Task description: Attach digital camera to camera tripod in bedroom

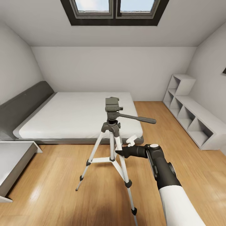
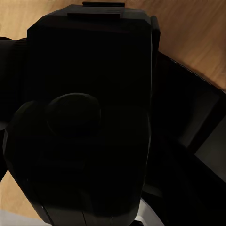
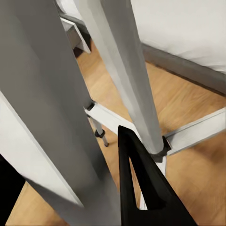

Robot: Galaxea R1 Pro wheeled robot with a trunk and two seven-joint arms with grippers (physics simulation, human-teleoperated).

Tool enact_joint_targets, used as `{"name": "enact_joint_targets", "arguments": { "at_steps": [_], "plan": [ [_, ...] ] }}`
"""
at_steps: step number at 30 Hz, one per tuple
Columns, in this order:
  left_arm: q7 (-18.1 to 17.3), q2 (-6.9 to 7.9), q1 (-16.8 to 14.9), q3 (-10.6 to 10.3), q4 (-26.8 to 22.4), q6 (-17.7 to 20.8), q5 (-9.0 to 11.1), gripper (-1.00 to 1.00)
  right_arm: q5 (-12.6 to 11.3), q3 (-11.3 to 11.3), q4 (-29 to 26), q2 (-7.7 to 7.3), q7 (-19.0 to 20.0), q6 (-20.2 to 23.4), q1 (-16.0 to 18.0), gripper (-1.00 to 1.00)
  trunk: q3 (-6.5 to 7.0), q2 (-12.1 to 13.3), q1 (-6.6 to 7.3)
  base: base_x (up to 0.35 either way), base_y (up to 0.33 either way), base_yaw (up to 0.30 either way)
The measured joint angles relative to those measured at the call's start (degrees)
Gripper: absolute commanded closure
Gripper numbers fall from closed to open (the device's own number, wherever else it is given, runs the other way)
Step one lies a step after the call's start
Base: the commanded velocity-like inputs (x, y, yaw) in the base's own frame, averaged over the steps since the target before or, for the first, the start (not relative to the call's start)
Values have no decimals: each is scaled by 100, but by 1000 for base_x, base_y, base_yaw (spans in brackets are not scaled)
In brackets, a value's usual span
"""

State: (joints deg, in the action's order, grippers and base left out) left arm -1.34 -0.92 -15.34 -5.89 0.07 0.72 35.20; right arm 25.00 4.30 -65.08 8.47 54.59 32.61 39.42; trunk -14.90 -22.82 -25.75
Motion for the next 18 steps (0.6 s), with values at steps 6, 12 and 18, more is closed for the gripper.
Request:
{"name": "enact_joint_targets", "arguments": {
  "at_steps": [6,12,18],
  "plan": [
    [1,12,-1,1,0,-18,5,100,-22,-3,19,-8,-26,25,0,100,0,0,0,0,0,0],
    [2,11,0,-1,-16,-57,-2,100,-1,-5,0,-43,-30,7,-1,100,0,0,0,0,0,0],
    [2,346,-2,-2,-81,22,-48,100,19,-12,15,-61,-43,-26,-2,100,0,0,0,0,0,0]
  ]
}}
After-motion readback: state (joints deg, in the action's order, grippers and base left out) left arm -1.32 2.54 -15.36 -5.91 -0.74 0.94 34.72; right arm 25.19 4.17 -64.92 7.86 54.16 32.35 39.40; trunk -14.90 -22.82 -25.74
